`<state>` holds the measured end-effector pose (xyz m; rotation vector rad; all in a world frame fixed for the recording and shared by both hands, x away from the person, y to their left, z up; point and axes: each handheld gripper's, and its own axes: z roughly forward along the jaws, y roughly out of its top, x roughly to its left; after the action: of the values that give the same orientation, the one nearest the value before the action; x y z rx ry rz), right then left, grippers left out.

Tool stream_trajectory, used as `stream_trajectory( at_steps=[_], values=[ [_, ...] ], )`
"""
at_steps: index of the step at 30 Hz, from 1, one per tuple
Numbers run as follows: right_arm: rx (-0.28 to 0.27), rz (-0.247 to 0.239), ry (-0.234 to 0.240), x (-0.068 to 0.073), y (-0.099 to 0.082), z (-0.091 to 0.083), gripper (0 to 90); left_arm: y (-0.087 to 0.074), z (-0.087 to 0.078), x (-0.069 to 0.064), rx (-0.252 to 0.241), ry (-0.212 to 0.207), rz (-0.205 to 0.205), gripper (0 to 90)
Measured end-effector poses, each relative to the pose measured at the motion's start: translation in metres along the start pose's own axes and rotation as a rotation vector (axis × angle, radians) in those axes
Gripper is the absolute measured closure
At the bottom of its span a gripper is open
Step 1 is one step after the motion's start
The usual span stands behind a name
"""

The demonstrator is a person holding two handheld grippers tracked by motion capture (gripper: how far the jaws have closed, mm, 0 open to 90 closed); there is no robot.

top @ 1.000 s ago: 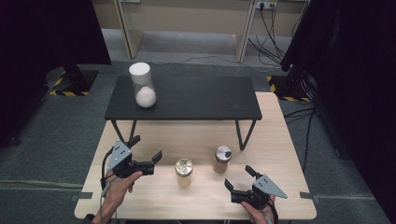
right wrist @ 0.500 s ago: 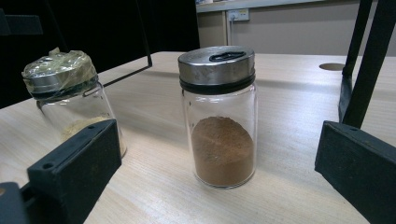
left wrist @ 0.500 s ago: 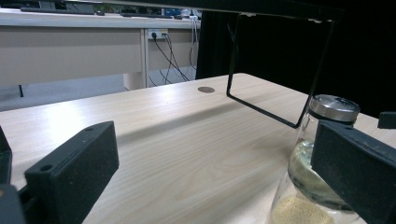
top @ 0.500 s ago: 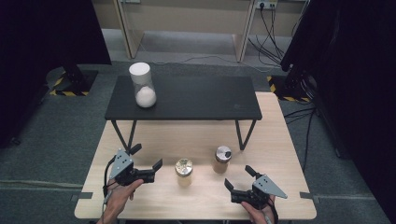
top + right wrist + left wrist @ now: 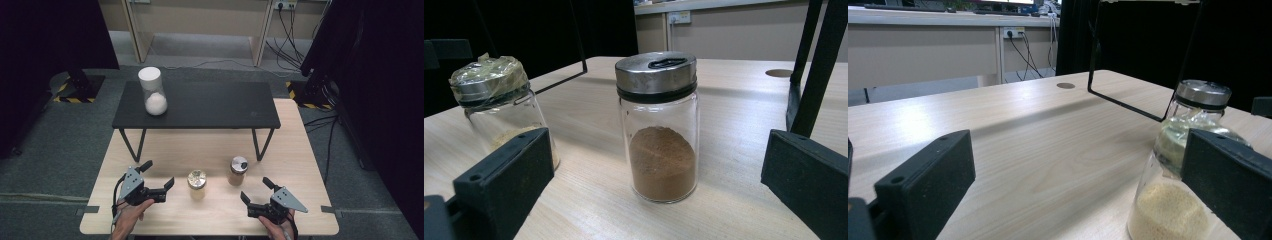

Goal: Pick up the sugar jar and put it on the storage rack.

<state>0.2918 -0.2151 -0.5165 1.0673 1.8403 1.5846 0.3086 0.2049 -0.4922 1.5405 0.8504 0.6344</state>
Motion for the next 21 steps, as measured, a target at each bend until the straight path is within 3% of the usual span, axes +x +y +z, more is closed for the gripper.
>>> stream_trajectory(
  at_steps=[21],
  values=[
    [-0.001,0.009,0.002,-0.001,0.0,-0.001,0.6,-0.03,-0.009,-0.011,0.033,-0.018,0.018,0.4]
  ],
)
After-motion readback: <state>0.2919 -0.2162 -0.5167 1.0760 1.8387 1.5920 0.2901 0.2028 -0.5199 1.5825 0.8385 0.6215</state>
